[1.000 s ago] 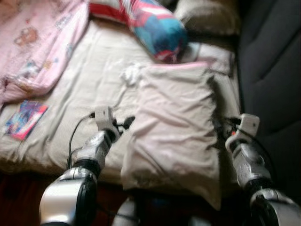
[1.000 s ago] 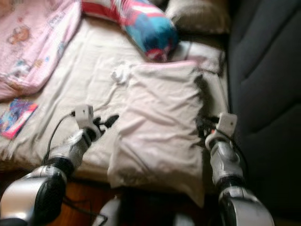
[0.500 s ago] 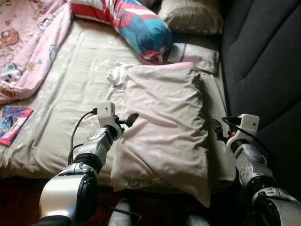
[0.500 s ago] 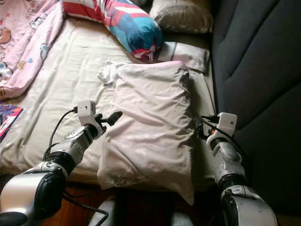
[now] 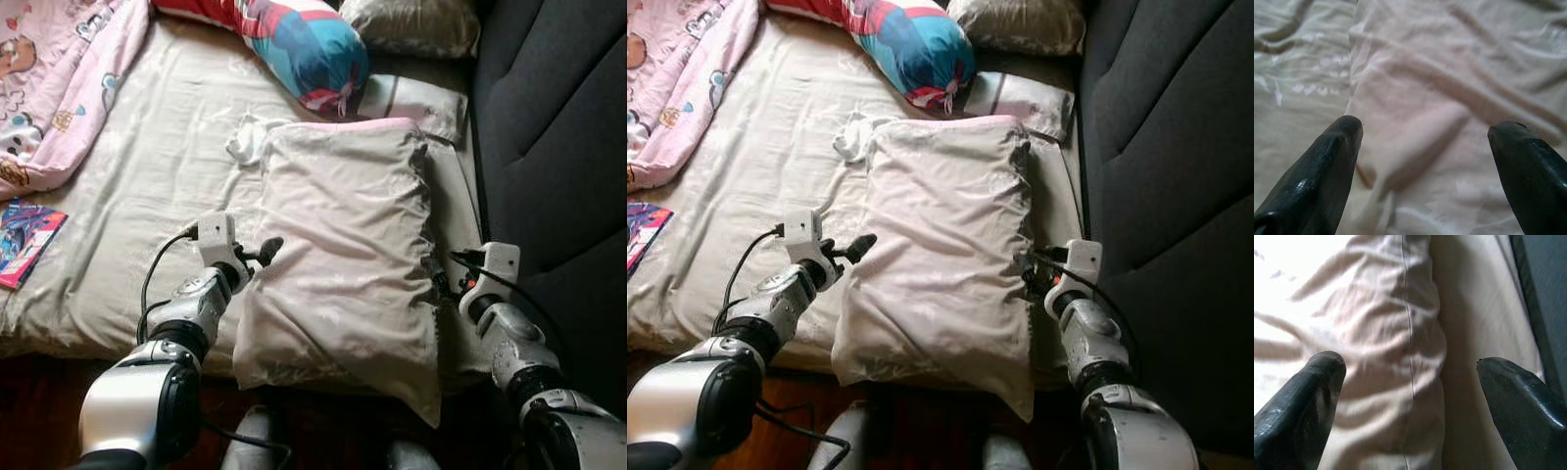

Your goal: Clean up the room

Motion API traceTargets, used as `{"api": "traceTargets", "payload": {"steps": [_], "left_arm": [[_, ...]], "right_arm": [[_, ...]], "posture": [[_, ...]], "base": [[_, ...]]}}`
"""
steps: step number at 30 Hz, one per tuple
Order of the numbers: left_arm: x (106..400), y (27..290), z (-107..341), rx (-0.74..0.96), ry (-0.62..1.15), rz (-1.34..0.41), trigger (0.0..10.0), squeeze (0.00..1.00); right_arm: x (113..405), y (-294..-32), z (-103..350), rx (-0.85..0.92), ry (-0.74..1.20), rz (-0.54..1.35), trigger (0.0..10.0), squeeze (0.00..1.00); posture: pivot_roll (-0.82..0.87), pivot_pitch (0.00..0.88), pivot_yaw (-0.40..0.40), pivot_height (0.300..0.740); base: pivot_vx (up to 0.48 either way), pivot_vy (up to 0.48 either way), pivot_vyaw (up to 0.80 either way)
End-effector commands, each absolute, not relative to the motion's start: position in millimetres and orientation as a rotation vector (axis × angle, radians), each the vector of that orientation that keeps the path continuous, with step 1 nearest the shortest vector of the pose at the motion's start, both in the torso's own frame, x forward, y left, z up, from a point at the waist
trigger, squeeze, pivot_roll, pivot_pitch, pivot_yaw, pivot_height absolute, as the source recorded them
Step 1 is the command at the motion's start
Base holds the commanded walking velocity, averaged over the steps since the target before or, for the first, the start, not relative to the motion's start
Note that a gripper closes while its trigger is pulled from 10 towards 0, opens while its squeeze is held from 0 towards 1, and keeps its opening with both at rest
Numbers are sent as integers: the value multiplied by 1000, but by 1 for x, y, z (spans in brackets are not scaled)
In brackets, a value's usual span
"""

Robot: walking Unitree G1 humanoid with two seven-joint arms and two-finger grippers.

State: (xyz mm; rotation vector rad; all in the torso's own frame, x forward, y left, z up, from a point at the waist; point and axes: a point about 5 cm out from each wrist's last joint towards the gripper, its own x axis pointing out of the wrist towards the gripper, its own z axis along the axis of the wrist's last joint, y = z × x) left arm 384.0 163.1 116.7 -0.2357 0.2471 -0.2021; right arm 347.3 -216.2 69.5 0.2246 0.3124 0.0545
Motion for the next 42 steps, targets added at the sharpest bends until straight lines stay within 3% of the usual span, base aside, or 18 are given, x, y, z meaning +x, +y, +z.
{"api": "traceTargets", "payload": {"steps": [1, 42], "left_arm": [[375, 169, 99, -234, 307, -185, 10000, 0], [348, 170, 55, -221, 428, -160, 10000, 0]], "right_arm": [[337, -215, 54, 239, 374, 62, 10000, 0], [312, -179, 22, 329, 477, 307, 10000, 0]], "posture": [[73, 444, -10, 740], [43, 579, -60, 740]], "base": [[0, 0, 0], [0, 0, 0]]}}
